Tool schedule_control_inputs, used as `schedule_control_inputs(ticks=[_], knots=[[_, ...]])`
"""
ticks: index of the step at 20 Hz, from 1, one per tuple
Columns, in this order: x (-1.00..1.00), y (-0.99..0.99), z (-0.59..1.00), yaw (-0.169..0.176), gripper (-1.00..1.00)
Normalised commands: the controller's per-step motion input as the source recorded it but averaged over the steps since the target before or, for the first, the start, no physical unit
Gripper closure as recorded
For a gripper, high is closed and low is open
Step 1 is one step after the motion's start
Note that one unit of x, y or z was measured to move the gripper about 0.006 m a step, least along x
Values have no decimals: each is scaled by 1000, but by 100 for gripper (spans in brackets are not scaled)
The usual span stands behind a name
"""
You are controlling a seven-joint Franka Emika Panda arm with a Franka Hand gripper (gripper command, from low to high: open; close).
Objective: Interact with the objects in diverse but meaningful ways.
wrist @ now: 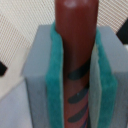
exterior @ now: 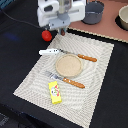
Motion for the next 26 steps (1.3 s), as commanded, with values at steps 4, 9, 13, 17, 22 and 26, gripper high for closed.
schedule_control_inputs(ticks=[4, 9, 13, 17, 22, 26], knots=[[-41, -129, 617, 0, 100], [-6, -450, 93, 0, 100], [-44, -891, -37, 13, 100], [520, -870, 151, 12, 100], [707, -795, 191, 1, 100], [491, -936, 26, 0, 100]])
